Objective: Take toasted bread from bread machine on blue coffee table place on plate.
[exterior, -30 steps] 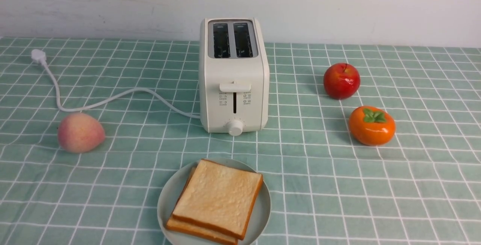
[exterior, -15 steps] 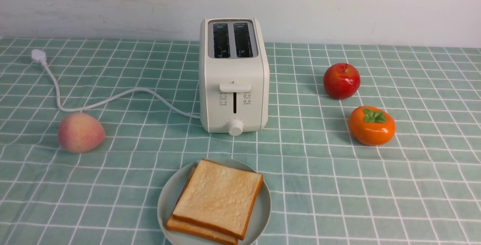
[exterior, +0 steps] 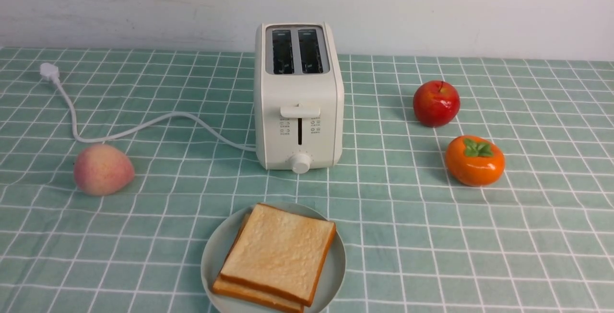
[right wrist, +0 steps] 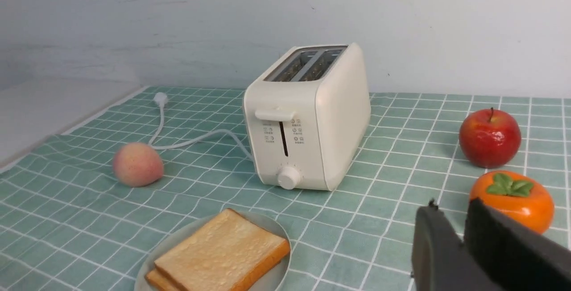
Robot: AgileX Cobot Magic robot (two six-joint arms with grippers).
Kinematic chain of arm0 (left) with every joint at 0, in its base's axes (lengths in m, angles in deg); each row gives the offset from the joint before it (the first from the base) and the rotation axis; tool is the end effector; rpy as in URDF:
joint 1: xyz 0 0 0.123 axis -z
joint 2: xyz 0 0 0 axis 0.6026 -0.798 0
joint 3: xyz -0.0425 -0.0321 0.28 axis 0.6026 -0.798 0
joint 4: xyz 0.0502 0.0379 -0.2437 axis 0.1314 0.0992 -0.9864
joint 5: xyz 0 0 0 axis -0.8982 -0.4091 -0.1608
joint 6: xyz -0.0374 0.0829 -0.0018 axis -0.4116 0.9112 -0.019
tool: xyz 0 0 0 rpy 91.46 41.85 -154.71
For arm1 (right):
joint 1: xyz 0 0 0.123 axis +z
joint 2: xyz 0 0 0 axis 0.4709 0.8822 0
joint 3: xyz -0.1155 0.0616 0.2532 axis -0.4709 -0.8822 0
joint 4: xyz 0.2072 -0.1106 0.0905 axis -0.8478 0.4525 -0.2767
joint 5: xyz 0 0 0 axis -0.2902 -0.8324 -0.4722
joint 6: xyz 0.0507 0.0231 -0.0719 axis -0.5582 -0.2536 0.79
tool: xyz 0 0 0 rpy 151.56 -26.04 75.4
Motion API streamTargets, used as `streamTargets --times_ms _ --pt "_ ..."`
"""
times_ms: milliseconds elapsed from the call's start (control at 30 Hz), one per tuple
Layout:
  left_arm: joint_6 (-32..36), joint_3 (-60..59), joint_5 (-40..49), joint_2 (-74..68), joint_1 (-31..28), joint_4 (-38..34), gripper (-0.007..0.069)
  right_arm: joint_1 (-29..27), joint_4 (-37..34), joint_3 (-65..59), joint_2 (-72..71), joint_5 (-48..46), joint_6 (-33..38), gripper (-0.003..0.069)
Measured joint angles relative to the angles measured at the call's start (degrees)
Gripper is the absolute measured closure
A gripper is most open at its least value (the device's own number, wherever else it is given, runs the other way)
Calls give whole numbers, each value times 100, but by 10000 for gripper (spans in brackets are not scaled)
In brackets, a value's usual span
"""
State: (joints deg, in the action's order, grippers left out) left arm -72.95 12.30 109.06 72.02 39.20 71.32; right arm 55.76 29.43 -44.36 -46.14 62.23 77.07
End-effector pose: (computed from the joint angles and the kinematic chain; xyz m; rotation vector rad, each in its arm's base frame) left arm 0.0520 -0.0058 0.1686 -0.2897 1.8804 -0.3185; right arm 0.0439 0.0230 0.2987 -0.2734 1.6020 0.4855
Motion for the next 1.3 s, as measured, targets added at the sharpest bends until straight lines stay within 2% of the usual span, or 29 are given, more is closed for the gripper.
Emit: streamTargets --times_ms 200,333,400,467,500,567,1300 --pt "0 0 2 0 0 0 534 -191 0 -134 -124 28 104 548" --pt "0 0 7 0 0 0 534 -1400 0 -852 -511 35 118 542" --pt "0 0 7 0 0 0 534 -1687 0 -1092 -576 35 119 541" --pt "0 0 7 0 0 0 534 -2374 0 -1835 -800 12 133 538" --pt "0 0 7 0 0 0 534 -2418 0 -1888 -800 12 133 538" --pt "0 0 9 5 0 0 533 -2861 -51 -2225 -919 -282 128 534" --pt "0 0 22 5 0 4 522 -2950 84 -2230 -930 -266 142 505"
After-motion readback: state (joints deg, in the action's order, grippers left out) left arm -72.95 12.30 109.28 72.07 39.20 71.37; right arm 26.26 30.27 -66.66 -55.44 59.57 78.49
